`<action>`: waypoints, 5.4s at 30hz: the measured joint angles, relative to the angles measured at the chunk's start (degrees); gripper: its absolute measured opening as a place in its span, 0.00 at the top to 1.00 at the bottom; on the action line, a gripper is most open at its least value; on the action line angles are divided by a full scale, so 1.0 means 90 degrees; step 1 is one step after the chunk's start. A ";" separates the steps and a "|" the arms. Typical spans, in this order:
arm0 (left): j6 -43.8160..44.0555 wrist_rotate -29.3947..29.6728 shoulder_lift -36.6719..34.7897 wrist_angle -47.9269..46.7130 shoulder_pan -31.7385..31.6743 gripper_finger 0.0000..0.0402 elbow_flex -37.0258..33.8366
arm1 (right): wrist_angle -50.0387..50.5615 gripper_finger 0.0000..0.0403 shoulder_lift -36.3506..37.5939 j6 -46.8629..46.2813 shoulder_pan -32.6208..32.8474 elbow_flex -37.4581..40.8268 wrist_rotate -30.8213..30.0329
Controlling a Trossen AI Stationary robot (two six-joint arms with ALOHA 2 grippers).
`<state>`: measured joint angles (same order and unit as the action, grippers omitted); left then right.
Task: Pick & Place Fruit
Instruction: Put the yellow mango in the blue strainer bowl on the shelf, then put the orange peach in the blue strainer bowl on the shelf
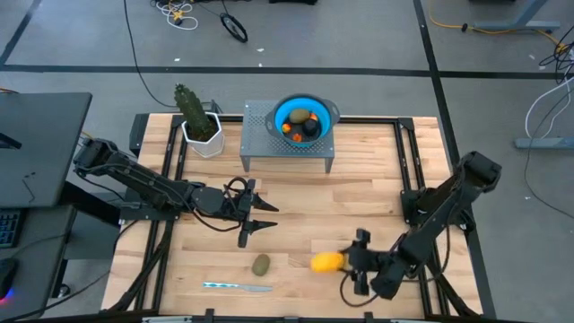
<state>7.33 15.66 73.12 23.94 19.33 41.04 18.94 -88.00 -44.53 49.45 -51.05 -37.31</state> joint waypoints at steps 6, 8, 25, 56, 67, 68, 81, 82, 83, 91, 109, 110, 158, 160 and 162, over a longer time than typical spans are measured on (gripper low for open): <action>0.0000 0.0000 0.0000 -0.0002 -0.0002 0.53 0.0000 | 0.0500 0.44 0.0926 0.0416 -0.0566 0.0000 -0.0737; 0.0000 0.0000 0.0000 0.0010 -0.0002 0.53 0.0000 | 0.0393 0.44 0.1147 0.0881 -0.0899 0.0000 -0.0744; 0.0056 -0.0002 -0.0002 0.0044 0.0000 0.53 0.0000 | -0.3292 0.44 0.1563 0.6254 -0.4517 0.0000 -0.1151; 0.0046 -0.0007 -0.0002 -0.0051 0.0000 0.53 0.0000 | -0.4194 0.37 0.1228 0.6166 -0.7496 0.0000 0.1209; 0.0046 -0.0007 -0.0002 -0.0057 -0.0001 0.53 0.0000 | -0.4105 0.22 0.1230 0.6166 -0.7491 0.0000 0.1216; 0.0049 -0.0007 -0.0002 -0.0058 -0.0002 0.53 0.0000 | -0.4084 0.22 0.1234 0.6168 -0.7473 0.0000 0.1216; 0.0068 -0.0007 -0.0001 -0.0097 -0.0001 0.53 0.0000 | -0.2175 0.21 0.2715 0.5297 -0.6005 0.0000 0.1944; 0.0067 -0.0007 -0.0002 -0.0109 -0.0002 0.53 0.0000 | -0.1704 0.21 0.2867 0.5095 -0.5863 0.0000 0.2283; 0.0068 -0.0006 -0.0002 -0.0112 -0.0001 0.53 0.0000 | -0.1297 0.21 0.2984 0.4899 -0.5727 0.0000 0.2644; 0.0077 -0.0005 -0.0002 -0.0043 0.0000 0.53 0.0000 | 0.1634 0.22 0.3133 0.2926 -0.4500 0.0000 0.4703; 0.0168 -0.0002 -0.0002 -0.0058 0.0000 0.53 0.0000 | 0.2740 0.23 0.2162 0.0341 -0.1818 0.0000 0.4763; 0.0168 -0.0002 -0.0002 -0.0058 -0.0001 0.53 0.0000 | 0.2785 0.23 0.2109 0.0183 -0.1664 0.0000 0.4828; 0.0112 0.0005 0.0007 -0.0109 -0.0001 0.53 0.0000 | 0.3490 0.24 -0.0635 -0.2618 0.1356 0.0002 0.4010; 0.0112 0.0017 0.0007 -0.0109 0.0000 0.53 0.0000 | 0.3488 0.26 -0.0673 -0.2641 0.1358 0.0002 0.3989; 0.0114 0.0022 0.0007 -0.0109 -0.0002 0.53 0.0000 | 0.3487 0.30 -0.0683 -0.2642 0.1355 0.0002 0.3985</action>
<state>8.36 15.86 73.19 22.96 19.31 41.04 50.33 -94.15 -68.31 61.65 -51.03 -1.45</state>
